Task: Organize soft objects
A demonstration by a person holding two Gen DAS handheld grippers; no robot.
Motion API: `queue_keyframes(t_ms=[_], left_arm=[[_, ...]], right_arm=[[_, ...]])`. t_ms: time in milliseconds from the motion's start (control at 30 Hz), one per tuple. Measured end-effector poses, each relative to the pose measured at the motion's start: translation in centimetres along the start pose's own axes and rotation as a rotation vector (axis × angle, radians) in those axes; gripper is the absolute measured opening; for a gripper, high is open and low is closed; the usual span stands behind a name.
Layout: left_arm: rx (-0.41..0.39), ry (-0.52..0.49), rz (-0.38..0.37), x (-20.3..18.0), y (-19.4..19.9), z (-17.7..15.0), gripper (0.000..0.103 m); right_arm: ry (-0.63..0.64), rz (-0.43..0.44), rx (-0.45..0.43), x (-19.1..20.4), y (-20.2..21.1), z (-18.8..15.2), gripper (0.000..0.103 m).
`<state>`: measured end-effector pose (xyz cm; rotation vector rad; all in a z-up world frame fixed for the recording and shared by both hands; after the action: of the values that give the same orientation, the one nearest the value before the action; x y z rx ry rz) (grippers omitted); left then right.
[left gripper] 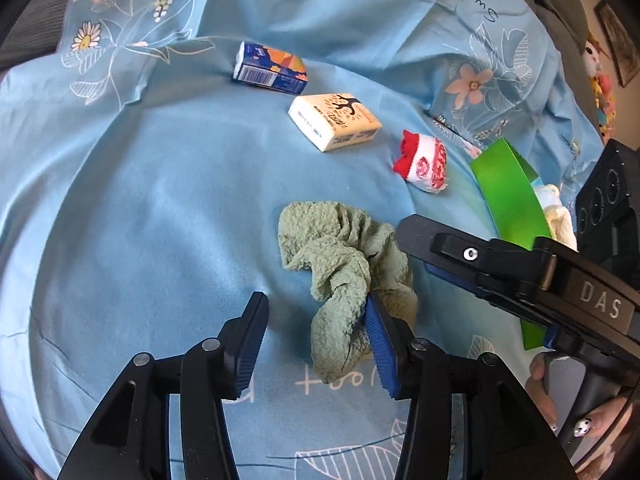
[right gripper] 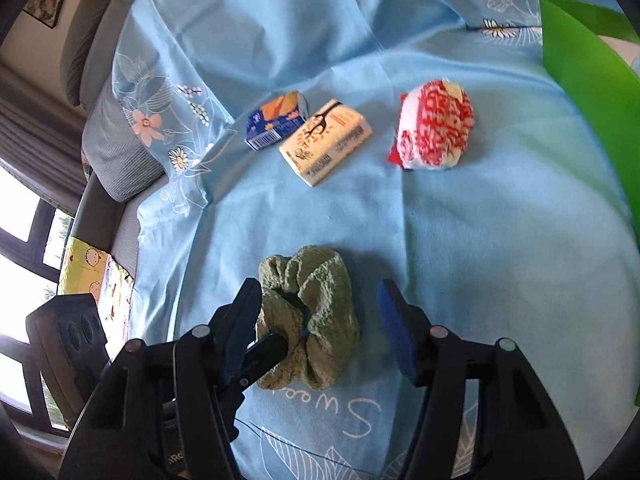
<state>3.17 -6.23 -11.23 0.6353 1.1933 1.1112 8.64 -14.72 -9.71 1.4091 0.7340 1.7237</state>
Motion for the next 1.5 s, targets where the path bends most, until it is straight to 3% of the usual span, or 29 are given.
queue_keyframes(t_ms=[167,333,400,433,633,800,967,1100,1367,1500], left_arm=[[-0.006,0.013,-0.04,-0.2,-0.5,-0.1,0.049],[-0.021,0.024,-0.061,-0.2,-0.9,0.3,0.046],[-0.013,0.019,-0.064,-0.3,-1.0,0.3,0.017],[-0.004,0.015,-0.076,-0.5,-1.2,0.2,0.016],[-0.098,-0.09,-0.082,-3.2,1.2,1.0,0.011],[-0.187,-0.178,-0.137,-7.5,4.4,2.2,0.011],[-0.245,-0.284,-0.173,-13.2,5.8,2.8,0.011],[-0.248,-0.368,-0.195,-18.4,5.6,3.0,0.011],[-0.213,-0.507,-0.285,-28.3,3.5,1.9,0.011],[-0.176,-0.558,-0.308,-31.9,1.9,0.9,0.011]], right_arm=[[-0.018,0.031,0.038,0.1,-1.0,-0.2,0.058],[-0.067,0.077,0.06,-0.2,-2.7,-0.5,0.034],[-0.083,0.084,0.054,-0.5,-3.1,-0.4,0.012],[-0.096,0.095,0.059,-0.5,-3.3,-0.5,0.009],[-0.065,0.153,0.01,0.6,-1.4,-0.6,0.007],[-0.036,0.17,-0.128,1.2,4.3,0.4,0.007],[-0.031,0.108,-0.284,-0.2,10.4,1.0,0.007],[-0.06,0.056,-0.399,-2.8,15.2,1.3,0.007],[-0.166,0.005,-0.53,-10.1,21.9,1.0,0.007],[-0.223,-0.071,-0.582,-14.1,24.6,0.2,0.007]])
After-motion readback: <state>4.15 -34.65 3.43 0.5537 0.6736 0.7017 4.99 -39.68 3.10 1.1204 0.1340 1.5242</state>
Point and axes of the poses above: each gripper's, at about its wrist camera, not at the fingertips, and y roughly against the way its jaws point, x to its left, z to its top, the point moved 9 cm from there along -y, roughly the way its jaws point, and after that the axes turned 8 degrees about x, right-handed, at the moved point
